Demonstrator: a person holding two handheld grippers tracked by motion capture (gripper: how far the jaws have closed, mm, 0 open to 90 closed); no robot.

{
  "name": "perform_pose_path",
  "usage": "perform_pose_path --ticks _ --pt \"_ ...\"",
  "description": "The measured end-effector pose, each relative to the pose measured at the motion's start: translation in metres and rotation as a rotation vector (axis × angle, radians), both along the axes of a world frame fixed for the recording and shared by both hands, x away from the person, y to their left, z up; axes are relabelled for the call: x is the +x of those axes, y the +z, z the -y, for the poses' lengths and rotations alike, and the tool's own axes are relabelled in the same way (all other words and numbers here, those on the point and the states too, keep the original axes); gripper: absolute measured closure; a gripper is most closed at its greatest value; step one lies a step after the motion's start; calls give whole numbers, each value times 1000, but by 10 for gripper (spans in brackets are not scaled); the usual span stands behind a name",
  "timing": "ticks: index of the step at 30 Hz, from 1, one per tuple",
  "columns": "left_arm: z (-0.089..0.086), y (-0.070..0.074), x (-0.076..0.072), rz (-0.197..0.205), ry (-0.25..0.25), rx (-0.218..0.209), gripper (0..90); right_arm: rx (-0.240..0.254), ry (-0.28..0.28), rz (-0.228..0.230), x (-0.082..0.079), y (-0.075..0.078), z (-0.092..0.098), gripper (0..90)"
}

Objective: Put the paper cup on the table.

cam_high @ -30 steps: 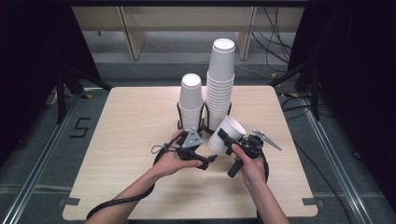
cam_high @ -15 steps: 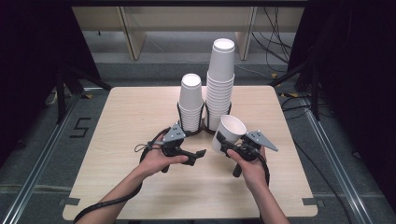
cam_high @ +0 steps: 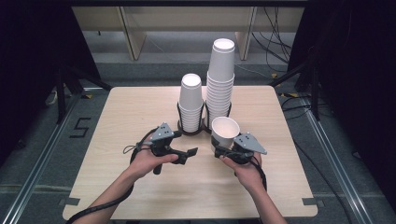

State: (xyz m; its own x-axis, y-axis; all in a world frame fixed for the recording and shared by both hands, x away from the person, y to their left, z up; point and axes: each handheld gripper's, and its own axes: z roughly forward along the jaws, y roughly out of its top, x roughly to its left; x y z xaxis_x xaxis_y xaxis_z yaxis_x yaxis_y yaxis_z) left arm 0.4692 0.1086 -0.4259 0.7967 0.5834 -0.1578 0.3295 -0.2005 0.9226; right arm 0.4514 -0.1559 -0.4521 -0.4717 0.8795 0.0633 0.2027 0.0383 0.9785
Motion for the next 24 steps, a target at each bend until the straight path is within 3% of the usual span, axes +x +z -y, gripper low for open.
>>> perform_pose_path --ticks 1,4,7,9,10,11,17,21,22,24 --pt "-1 1 0 -2 1 -7 68 -49 10 19 0 0 0 174" --pt "-1 4 -1 -1 2 -17 63 -52 19 39 1 -1 -5 173" --pt "2 9 1 -1 -4 -34 47 -96 32 45 -1 -4 -13 172" --pt "5 12 1 -5 5 -25 39 -114 37 75 0 -6 -16 172" --pt "7 13 1 -6 4 -30 34 -127 30 62 -2 -6 -17 171" --pt "10 14 2 -4 3 -35 30 -148 25 94 -2 -7 -16 171" --pt "27 18 5 -8 -21 -50 17 -197 -9 121 -6 -9 -18 171" --pt "37 20 8 -12 -50 -42 16 -208 -27 138 -11 -10 -21 170" --pt "37 20 8 -12 -50 -42 16 -195 -21 114 -13 -11 -23 170" --pt "43 20 11 -21 -72 -31 12 -200 -22 121 -13 -12 -24 170"
